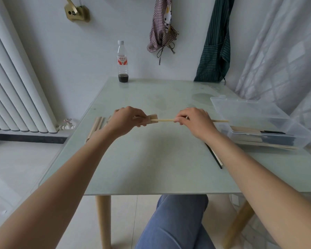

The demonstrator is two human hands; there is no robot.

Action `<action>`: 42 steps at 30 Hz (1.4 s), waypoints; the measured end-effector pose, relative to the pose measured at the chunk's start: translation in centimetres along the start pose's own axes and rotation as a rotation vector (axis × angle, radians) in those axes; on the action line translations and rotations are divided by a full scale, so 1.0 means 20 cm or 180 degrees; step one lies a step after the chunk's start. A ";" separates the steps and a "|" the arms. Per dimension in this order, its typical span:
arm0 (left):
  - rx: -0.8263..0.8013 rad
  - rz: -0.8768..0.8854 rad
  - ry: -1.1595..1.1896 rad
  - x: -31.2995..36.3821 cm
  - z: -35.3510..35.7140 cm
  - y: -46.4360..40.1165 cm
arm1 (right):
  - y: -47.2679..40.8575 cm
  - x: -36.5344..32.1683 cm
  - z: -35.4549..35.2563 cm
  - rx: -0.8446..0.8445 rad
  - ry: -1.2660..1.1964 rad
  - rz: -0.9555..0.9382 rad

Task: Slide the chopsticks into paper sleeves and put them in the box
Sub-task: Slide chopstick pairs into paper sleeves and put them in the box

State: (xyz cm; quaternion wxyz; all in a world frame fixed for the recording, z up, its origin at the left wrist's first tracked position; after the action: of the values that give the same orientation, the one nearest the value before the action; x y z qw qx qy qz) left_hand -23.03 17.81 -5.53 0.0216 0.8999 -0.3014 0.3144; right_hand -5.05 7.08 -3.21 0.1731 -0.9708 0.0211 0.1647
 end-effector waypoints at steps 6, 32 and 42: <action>-0.0211 0.0242 0.0216 0.09 0.02 0.01 | -0.02 -0.05 0.03 -0.0052 0.0013 -0.0089; -0.0085 0.0225 -0.0160 0.16 -0.01 0.00 | 0.03 0.04 0.00 0.0472 -0.0155 0.0343; -0.0256 0.0223 -0.0167 0.20 0.11 -0.05 | 0.03 0.04 0.10 0.0416 -0.0727 0.0301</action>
State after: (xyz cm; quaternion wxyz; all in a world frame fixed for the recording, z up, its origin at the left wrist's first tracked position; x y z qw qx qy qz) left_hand -18.83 15.99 -4.77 0.0387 0.8952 -0.3456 0.2788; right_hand -4.97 7.29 -5.40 0.2293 -0.9303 0.0578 0.2804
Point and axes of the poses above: each hand's wrist, its own y-axis away from the middle knuckle, its own z-axis out of the palm, x = y × z, the point moved 5 cm from there along -y, towards the middle knuckle, and after that the axes turned 8 degrees about -z, right-handed, at the moved point
